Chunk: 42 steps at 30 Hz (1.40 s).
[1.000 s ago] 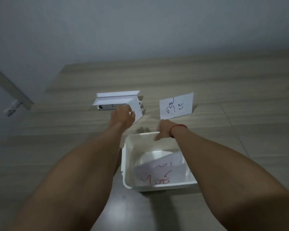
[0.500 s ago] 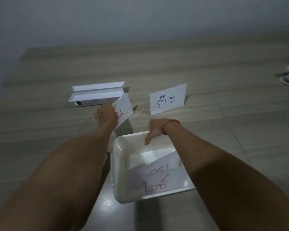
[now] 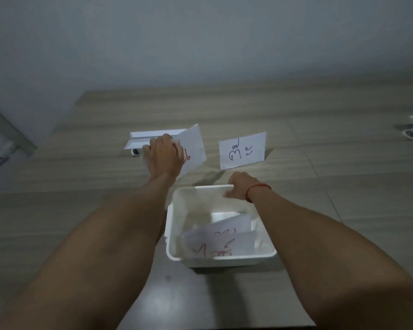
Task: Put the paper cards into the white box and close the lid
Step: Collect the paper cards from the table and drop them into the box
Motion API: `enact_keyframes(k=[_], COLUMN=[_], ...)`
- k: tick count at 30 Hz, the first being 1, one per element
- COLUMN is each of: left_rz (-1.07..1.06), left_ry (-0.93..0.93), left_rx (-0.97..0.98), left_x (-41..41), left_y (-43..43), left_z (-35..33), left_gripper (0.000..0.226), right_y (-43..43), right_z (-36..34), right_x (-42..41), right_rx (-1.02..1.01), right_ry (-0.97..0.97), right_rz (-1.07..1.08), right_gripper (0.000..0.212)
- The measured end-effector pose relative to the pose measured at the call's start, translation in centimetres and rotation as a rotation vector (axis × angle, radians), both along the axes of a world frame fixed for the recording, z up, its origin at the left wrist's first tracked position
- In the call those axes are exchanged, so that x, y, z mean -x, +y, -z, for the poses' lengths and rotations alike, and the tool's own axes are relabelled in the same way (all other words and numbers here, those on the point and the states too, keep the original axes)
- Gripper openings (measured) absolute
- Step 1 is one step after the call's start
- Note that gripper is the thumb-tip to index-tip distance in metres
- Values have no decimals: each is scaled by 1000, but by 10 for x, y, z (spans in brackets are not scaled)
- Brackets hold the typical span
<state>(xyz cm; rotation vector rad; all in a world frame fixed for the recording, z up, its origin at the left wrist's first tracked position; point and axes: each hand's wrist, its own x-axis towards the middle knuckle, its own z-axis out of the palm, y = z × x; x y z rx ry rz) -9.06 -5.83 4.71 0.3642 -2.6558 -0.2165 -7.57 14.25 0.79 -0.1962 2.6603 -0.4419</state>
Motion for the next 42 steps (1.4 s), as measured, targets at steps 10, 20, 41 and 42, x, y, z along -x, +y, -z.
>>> enact_keyframes(k=[10, 20, 41, 42], left_rz=[248, 406, -201, -197], left_ry=[239, -55, -539, -533], left_rx=[16, -38, -556, -566], left_x=[-70, -123, -85, -80], left_y=[50, 71, 26, 26], left_z=[-17, 35, 47, 45], left_gripper=[30, 32, 37, 37], right_y=[51, 57, 43, 42], right_z=[-14, -2, -3, -3], right_x=[-54, -65, -40, -35], right_rx=[23, 122, 72, 69], right_ry=[63, 95, 177, 176], right_rz=[53, 216, 278, 279], right_gripper=[51, 61, 61, 62])
